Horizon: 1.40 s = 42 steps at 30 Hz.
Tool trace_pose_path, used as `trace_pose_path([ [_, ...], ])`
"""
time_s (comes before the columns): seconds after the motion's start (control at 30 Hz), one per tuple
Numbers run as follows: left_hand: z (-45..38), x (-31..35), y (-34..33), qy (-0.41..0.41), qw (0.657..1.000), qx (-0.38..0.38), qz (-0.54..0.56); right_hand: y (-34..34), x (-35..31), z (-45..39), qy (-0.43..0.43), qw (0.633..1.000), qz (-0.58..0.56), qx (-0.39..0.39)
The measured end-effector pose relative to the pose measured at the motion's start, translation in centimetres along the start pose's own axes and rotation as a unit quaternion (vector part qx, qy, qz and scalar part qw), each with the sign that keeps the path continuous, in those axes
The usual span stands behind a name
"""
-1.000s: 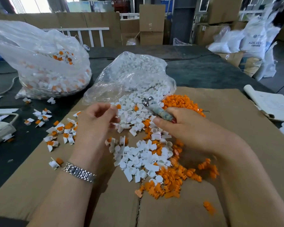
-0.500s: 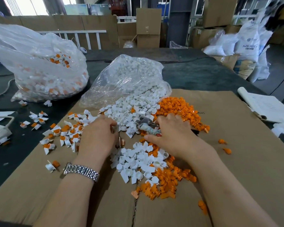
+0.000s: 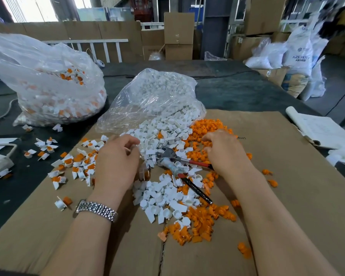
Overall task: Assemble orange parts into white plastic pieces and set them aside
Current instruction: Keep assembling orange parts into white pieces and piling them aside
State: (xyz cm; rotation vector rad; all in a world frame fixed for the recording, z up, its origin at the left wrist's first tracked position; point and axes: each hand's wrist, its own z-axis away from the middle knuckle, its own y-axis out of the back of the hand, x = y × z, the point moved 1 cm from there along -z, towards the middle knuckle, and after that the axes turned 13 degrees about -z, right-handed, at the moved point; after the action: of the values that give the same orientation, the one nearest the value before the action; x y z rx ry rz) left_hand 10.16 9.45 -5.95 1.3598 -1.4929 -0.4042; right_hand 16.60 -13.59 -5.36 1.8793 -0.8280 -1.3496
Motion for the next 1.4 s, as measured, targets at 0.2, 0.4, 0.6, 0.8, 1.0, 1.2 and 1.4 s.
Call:
trace_pose_path([
  [0.2,0.2,0.3,0.4,0.099,0.964,-0.056,0.241,-0.7,0.1,-0.6,0.014,1.0,-0.008,-0.021],
  [0.4,0.2,0.5,0.5,0.126,0.911,-0.129,0.37,-1.1,0.2,-0.9,-0.007,0.999,-0.027,-0.04],
  [0.6,0.3,0.9,0.4,0.099,0.893,-0.172,0.403,-1.2,0.4,-0.9,-0.011,1.0,-0.003,-0.025],
  [0.8,0.4,1.0,0.5,0.103,0.874,-0.19,0.435,-1.1,-0.1,-0.4,-0.004,1.0,0.027,-0.012],
  [1.0,0.4,1.2,0.5,0.105,0.854,-0.201,0.468,-0.2,-0.7,-0.3,0.014,0.996,-0.071,0.048],
  [1.2,0.5,1.6,0.6,0.105,0.827,-0.229,0.503,0.7,-2.4,0.6,0.017,0.957,-0.289,0.015],
  [1.4,0.7,2.1,0.4,0.097,0.789,-0.27,0.544,1.3,-3.7,1.4,0.02,0.897,-0.442,-0.016],
])
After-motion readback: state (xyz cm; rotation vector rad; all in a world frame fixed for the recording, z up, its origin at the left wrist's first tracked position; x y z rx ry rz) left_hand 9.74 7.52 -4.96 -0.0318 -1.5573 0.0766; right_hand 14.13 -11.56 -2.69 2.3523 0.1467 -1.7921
